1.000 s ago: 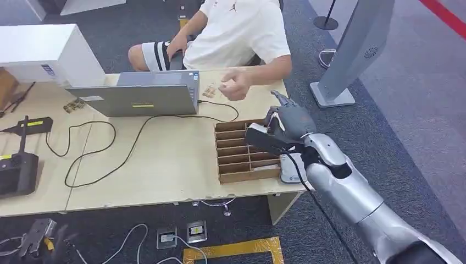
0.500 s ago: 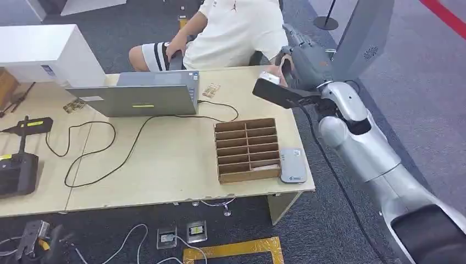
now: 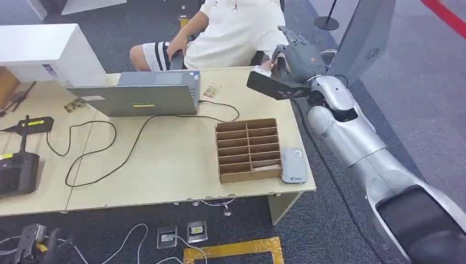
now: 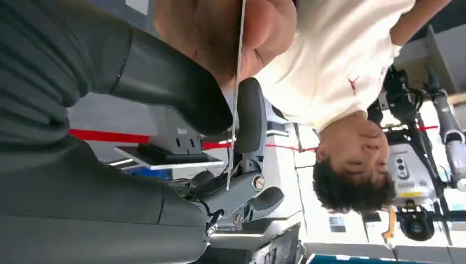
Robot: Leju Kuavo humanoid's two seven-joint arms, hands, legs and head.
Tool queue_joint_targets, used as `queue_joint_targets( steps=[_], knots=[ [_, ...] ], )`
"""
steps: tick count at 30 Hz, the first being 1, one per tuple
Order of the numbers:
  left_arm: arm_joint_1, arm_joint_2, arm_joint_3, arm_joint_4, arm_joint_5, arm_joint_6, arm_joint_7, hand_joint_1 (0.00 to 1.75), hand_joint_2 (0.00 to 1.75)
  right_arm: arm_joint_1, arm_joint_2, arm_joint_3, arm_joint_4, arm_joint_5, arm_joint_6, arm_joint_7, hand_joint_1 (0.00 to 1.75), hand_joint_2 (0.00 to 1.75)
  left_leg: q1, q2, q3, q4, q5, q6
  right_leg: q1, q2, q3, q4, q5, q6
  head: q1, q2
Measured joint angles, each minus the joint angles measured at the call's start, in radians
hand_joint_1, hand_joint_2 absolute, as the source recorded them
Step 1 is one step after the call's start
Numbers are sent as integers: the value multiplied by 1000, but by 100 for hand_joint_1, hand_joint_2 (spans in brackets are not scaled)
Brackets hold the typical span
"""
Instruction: Pass the card to the sensor for recognition and then transmit it.
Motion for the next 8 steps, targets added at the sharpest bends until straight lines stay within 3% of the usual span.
queue_joint_targets(
  steps=[1,2,3,4,5,8],
  knots=[
    [-1,0,0,2,4,0,0,0,0,1,2,2,11,-1,-1,0,175,175,0,0,0,0,0,0,0,0,0,0,0,0,1,0],
    [-2,0,0,4,7,0,3,0,0,1,3,6,22,-3,-3,0,145,175,0,0,0,0,0,0,0,0,0,0,0,0,1,0],
    [-3,0,0,6,8,0,3,0,0,2,5,10,31,-3,-4,0,145,175,0,0,0,0,0,0,0,0,0,0,0,0,0,0],
    [-3,0,0,8,8,0,4,0,0,2,9,13,40,-2,-4,0,21,175,0,0,0,0,0,0,0,0,0,0,0,0,1,0],
    [-4,0,-1,10,11,0,6,0,0,2,11,15,48,-2,-4,0,0,175,0,0,0,0,0,0,0,0,0,0,0,0,0,0],
    [-5,0,-2,14,21,0,14,0,0,2,14,29,69,-5,-5,-4,0,175,0,0,0,0,0,0,0,0,0,0,0,0,0,0]
  ],
)
